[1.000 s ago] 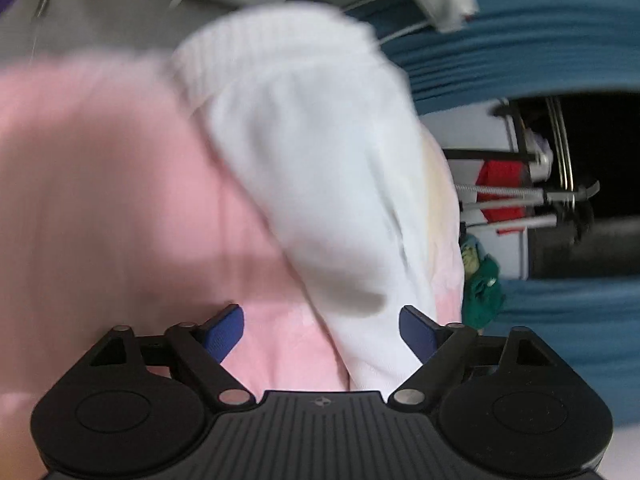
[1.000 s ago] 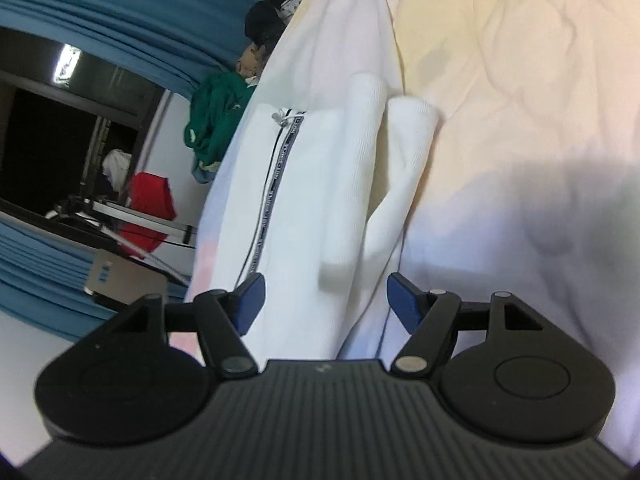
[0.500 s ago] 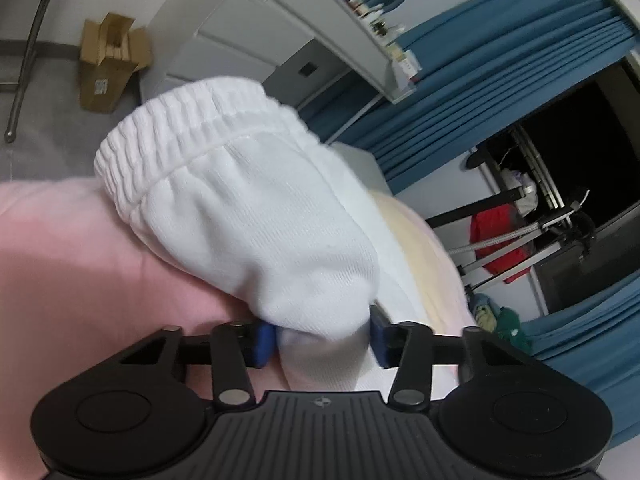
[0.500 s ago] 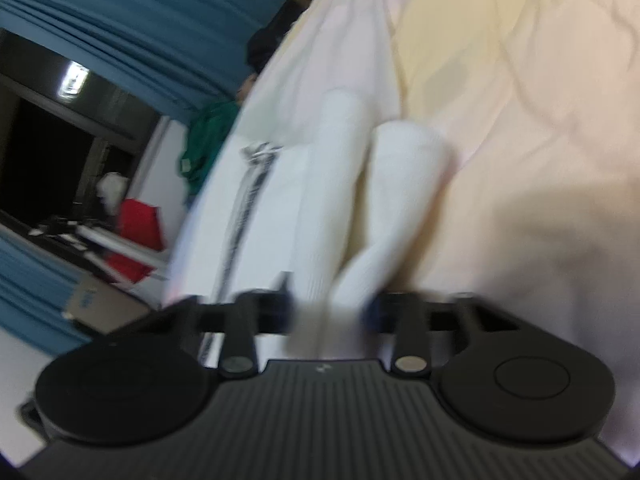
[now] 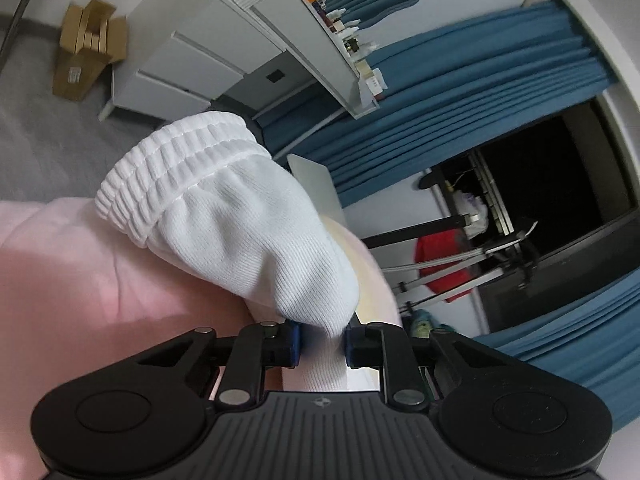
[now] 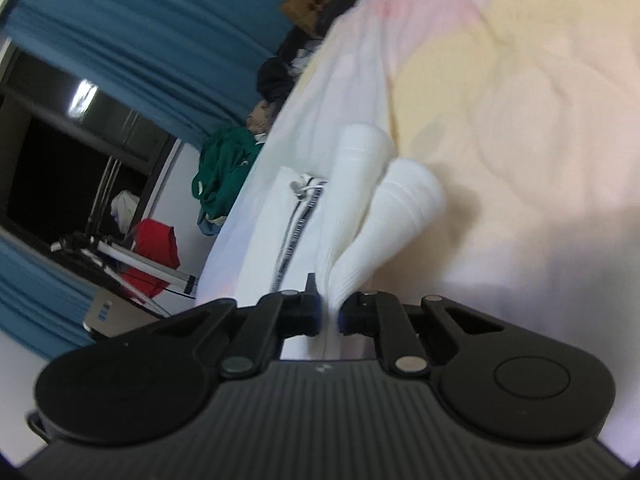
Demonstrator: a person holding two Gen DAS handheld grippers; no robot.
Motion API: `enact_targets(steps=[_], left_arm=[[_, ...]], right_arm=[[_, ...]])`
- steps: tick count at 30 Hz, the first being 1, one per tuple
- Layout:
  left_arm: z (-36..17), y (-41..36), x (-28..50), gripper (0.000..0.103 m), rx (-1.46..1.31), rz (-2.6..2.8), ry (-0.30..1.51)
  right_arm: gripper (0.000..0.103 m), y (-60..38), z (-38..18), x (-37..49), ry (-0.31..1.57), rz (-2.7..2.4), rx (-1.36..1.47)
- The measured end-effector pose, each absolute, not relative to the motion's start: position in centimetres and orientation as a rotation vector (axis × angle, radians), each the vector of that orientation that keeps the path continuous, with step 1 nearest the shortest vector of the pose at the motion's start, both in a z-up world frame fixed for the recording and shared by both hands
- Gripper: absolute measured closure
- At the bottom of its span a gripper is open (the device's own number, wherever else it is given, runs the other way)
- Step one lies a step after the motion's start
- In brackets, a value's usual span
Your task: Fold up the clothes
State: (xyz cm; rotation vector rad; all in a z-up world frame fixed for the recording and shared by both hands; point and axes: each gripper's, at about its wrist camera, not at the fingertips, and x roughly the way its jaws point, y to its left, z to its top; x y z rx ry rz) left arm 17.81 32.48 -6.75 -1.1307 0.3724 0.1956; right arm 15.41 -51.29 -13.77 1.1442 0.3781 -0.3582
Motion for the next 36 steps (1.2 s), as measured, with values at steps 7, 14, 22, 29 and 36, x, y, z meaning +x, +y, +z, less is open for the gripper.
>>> enact_targets(steps=[7, 14, 22, 29, 36], left_arm=[[-6.8, 35.1, 14.4, 0.083, -1.212, 0.163, 0.433], [-7.4, 36.5, 12.9, 0.081, -1.143, 0.201, 0.588], [-6.7, 35.5, 12.6, 0.065, -0.969, 0.251, 0.677], [-3.2, 30.0, 10.9, 0.03, -0.557, 0.379, 0.719], [-0.3, 19.1, 6.8, 0.023, -0.099, 0.25, 0.557]], right_arm=[[0.092, -50.7, -13.8, 8.2, 0.416, -0.41, 1.256], [0.092, -50.9, -15.8, 3.9, 0.496, -0.458, 1.39], [0.091, -50.9, -17.5, 3.8, 0.511, -0.459, 1.445], [0.091, -50.8, -17.5, 3.6, 0.503, -0.428, 1.432], [0.09, -51.0, -17.8, 3.8, 0.491, -0.428, 1.442]])
